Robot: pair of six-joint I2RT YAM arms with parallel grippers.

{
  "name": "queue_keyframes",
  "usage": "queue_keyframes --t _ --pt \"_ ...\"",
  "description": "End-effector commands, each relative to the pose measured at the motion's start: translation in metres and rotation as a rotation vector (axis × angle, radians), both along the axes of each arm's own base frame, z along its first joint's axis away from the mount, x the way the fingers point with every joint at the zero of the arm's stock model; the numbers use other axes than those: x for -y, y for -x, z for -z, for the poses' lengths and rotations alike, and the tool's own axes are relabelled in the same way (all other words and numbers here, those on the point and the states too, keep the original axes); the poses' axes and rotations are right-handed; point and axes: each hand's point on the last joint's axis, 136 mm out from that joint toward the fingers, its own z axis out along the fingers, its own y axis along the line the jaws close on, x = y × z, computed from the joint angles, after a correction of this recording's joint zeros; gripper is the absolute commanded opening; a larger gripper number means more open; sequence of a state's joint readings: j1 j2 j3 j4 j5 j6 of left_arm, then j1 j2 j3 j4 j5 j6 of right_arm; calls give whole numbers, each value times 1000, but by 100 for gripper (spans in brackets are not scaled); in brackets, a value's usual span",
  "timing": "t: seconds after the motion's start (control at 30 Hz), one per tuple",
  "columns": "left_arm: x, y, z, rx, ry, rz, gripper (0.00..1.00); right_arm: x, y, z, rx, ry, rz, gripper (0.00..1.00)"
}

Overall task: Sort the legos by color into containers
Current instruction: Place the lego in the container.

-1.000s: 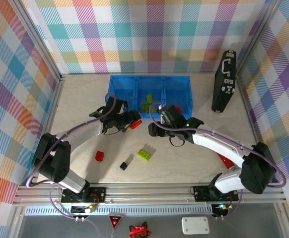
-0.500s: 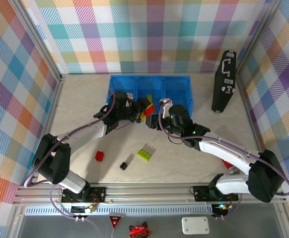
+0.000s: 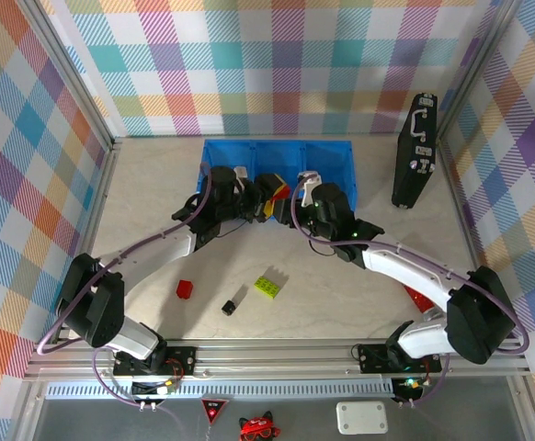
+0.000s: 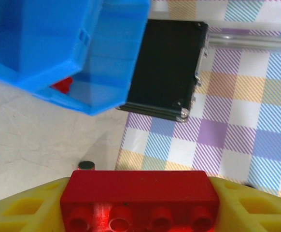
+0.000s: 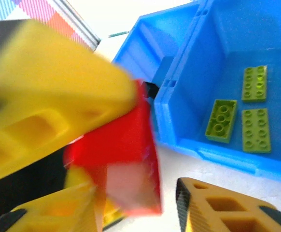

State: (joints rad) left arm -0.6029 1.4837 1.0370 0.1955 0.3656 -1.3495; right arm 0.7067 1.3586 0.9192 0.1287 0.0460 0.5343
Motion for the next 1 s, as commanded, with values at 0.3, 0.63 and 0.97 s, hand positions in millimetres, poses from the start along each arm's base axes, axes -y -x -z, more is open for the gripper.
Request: queue_keyframes --t 0.3,0.63,0.97 --pt "4 18 -40 54 83 41 58 2 -16 -22 78 -12 9 34" --pt "-9 19 -19 53 -44 35 76 16 -23 -18 52 29 39 29" --pt "-90 35 28 53 -556 31 80 78 -64 19 -94 142 158 29"
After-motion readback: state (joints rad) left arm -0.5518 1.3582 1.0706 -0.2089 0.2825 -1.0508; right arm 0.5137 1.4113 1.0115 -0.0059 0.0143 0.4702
